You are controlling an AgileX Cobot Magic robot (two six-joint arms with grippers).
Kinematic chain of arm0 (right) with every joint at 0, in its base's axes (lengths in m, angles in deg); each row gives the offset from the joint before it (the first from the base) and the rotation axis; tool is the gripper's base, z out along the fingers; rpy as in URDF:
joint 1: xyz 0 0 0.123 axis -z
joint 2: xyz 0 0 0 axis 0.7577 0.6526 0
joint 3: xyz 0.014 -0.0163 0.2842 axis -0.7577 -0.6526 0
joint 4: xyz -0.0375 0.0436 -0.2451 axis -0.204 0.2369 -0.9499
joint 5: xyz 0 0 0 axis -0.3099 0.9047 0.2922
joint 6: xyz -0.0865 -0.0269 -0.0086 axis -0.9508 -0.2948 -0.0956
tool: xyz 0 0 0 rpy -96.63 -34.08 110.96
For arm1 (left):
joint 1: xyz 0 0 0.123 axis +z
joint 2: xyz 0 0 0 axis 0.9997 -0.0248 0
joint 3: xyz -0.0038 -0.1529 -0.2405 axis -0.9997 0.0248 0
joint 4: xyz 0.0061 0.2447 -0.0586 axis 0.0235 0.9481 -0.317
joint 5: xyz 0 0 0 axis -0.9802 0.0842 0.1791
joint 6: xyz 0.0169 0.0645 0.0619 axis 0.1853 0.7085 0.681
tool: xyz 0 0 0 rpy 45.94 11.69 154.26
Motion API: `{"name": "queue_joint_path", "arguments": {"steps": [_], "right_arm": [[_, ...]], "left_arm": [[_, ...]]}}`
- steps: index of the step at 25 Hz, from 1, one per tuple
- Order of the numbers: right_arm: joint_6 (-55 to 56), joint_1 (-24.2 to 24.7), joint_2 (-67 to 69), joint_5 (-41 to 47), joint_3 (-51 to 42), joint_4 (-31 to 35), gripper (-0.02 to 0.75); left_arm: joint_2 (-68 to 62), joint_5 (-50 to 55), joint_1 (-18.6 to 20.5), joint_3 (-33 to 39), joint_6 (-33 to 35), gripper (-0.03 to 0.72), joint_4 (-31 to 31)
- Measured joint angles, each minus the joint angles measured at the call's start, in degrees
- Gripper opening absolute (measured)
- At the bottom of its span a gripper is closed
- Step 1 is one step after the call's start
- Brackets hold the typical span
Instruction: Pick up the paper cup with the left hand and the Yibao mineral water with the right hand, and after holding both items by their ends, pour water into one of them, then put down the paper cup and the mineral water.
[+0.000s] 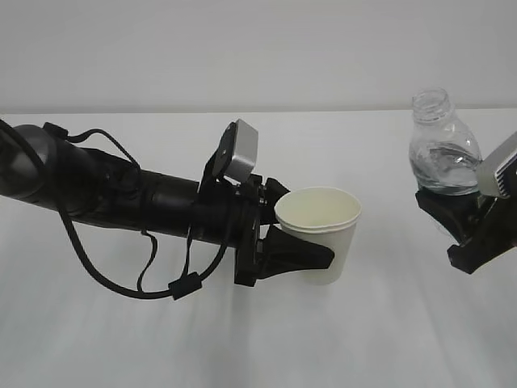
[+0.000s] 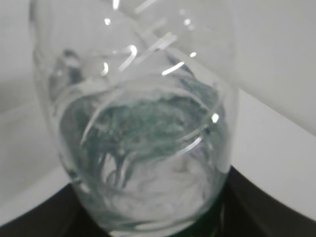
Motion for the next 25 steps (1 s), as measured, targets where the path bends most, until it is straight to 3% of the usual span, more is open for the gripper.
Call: {"name": "queue_joint_path", "arguments": {"steps": [25], "right_arm": [[0.1, 0.0, -4.0, 5.1, 0.0, -3.9, 0.432]], "left_arm": [[0.0, 0.0, -0.4, -0.1, -0.1, 0.488, 0.2]]}}
